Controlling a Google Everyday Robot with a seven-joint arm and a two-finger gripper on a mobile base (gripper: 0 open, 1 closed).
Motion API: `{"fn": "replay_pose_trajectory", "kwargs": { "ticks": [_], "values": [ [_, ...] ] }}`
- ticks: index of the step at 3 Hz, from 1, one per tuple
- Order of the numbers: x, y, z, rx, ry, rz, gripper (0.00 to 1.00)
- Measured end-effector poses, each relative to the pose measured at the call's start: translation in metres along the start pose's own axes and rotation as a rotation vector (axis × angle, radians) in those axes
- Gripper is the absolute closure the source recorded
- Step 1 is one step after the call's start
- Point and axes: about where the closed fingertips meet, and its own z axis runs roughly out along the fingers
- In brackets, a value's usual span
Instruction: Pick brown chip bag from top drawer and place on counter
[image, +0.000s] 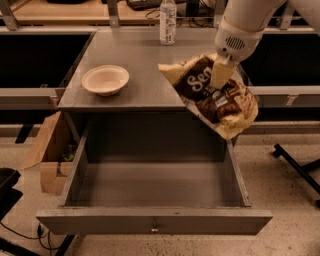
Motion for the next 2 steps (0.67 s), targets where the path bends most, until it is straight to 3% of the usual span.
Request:
{"fn": "replay_pose_trajectory", "kwargs": {
  "ticks": [1,2],
  "values": [
    [-0.021,-0.047,-0.067,0.135,-0.092,0.097,1.0],
    [-0.042,-0.079,-0.104,0.25,-0.245,0.147,1.0]
  ]
}}
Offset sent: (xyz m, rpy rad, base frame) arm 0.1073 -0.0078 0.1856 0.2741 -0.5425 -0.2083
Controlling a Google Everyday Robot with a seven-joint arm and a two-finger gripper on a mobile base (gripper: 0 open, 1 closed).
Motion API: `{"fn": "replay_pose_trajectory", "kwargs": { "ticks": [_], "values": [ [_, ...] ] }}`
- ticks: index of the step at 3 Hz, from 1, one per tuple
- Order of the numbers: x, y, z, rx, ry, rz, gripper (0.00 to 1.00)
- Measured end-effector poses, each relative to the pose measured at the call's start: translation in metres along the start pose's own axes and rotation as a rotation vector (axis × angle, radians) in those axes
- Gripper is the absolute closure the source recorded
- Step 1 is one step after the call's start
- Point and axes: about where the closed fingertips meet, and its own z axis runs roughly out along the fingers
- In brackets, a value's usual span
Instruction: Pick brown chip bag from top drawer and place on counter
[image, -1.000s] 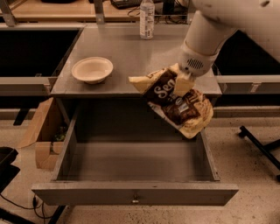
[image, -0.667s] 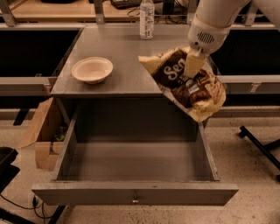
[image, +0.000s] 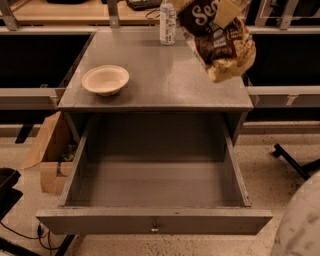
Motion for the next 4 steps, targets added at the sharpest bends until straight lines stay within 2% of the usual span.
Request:
{"fn": "replay_pose_trajectory", "kwargs": {
  "ticks": [1,2,3,4],
  "values": [
    [-0.03,-0.02,0.039,0.035,-0.098,0.045,1.0],
    [-0.044,-0.026,0.103,0.034,-0.09,0.084,1.0],
    [-0.045,-0.027,0.112,0.033,-0.09,0.089,0.82],
    [-0.045,-0.027,0.112,0.033,-0.09,0.089,0.59]
  ]
}}
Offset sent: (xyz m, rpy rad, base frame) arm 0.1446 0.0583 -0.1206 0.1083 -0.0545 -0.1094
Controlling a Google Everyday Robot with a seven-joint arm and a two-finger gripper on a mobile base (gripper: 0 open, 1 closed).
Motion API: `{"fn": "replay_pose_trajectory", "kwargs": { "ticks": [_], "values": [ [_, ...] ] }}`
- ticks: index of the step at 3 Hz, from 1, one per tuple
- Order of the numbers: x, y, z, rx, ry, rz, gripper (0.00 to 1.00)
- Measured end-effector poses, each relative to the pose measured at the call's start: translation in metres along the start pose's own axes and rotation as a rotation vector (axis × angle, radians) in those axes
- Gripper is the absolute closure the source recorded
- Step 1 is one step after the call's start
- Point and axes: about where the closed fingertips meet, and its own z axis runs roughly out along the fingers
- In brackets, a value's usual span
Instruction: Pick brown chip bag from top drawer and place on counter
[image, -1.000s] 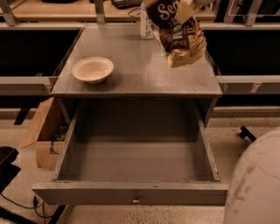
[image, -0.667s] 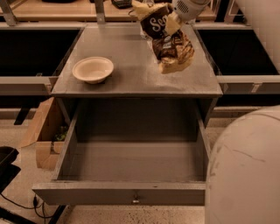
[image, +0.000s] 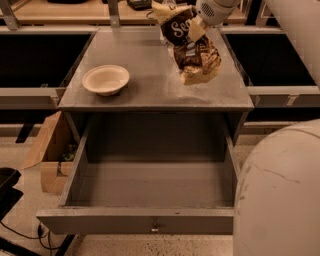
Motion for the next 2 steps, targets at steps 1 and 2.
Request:
{"fn": "replay_pose_trajectory", "kwargs": {
  "ticks": [1,2],
  "values": [
    [0.0,0.0,0.0,0.0,0.0,0.0,0.36],
    [0.0,0.0,0.0001,0.0,0.0,0.0,0.12]
  ]
}}
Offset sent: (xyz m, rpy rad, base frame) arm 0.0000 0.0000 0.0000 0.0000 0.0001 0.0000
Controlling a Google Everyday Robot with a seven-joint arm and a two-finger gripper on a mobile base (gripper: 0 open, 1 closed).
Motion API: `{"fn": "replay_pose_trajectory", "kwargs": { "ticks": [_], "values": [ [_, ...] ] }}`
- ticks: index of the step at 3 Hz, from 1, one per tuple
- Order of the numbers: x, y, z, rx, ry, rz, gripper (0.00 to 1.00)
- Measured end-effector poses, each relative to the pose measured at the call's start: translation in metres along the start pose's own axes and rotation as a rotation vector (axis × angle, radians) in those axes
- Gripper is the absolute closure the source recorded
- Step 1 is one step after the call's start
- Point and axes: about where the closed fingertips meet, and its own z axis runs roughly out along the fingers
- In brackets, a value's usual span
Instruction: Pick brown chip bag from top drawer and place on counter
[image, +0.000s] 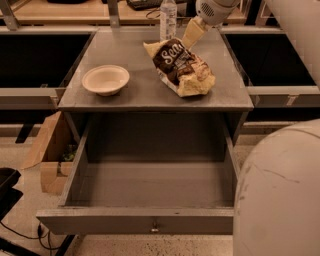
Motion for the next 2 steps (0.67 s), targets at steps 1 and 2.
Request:
{"fn": "replay_pose_trajectory", "kwargs": {
  "ticks": [1,2],
  "values": [
    [0.0,0.0,0.0,0.0,0.0,0.0,0.0],
    [0.0,0.0,0.0001,0.0,0.0,0.0,0.0]
  ]
}}
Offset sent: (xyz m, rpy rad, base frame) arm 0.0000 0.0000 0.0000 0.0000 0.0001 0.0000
